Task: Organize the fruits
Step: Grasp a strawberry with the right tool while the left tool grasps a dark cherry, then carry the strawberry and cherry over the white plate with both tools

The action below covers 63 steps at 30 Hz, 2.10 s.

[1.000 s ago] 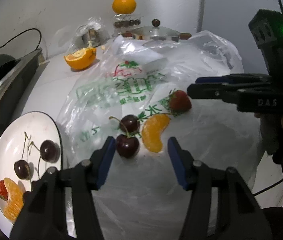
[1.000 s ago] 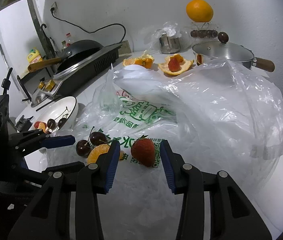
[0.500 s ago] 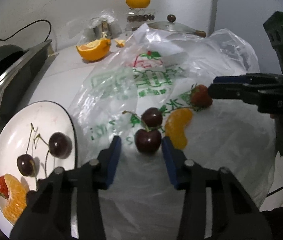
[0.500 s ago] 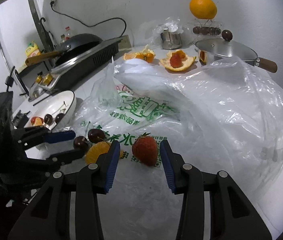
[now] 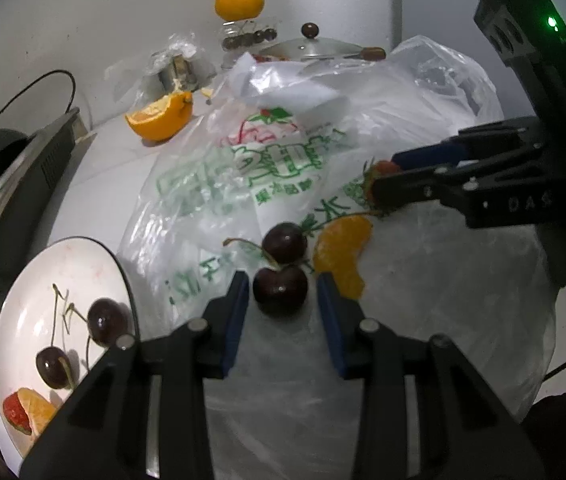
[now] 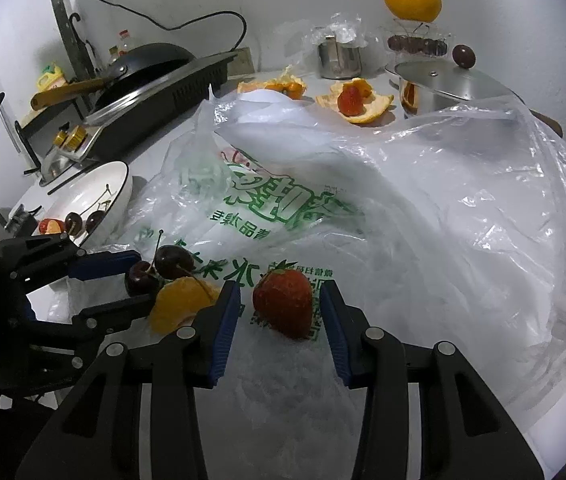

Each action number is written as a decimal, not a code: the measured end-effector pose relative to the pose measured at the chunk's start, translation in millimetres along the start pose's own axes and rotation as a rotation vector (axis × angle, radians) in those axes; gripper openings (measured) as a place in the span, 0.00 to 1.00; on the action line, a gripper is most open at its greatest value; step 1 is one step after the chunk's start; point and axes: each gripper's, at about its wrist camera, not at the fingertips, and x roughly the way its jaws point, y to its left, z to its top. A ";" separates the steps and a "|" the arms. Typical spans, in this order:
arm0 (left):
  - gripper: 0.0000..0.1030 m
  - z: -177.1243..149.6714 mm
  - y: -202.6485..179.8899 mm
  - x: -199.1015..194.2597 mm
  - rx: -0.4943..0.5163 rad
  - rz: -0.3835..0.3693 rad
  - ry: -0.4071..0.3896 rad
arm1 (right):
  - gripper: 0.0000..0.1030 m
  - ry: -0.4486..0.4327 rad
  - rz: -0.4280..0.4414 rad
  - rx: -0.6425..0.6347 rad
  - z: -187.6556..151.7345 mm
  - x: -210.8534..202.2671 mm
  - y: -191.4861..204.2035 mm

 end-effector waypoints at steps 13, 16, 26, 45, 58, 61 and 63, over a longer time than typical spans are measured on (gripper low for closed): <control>0.29 -3.9 -2.1 -8.1 -0.004 -0.040 -0.020 | 0.31 0.026 -0.054 -0.038 -0.8 10.0 6.4; 0.29 -4.7 -4.9 -13.5 0.004 -0.050 -0.029 | 0.31 0.020 -0.055 -0.040 -2.0 7.3 7.8; 0.29 -2.0 -7.7 -32.3 -0.007 -0.064 -0.070 | 0.31 -0.019 -0.068 -0.053 -0.7 -13.3 18.2; 0.29 -4.1 -1.4 -78.8 -0.042 -0.052 -0.162 | 0.31 -0.102 -0.089 -0.098 3.4 -58.5 53.3; 0.29 -17.8 18.7 -107.9 -0.084 -0.024 -0.211 | 0.31 -0.121 -0.079 -0.148 9.6 -66.0 86.2; 0.29 -22.0 24.1 -111.9 -0.094 -0.015 -0.215 | 0.31 -0.121 -0.075 -0.160 11.2 -66.0 94.5; 0.29 -25.2 29.5 -114.2 -0.105 -0.009 -0.212 | 0.31 -0.119 -0.071 -0.167 12.5 -65.0 99.2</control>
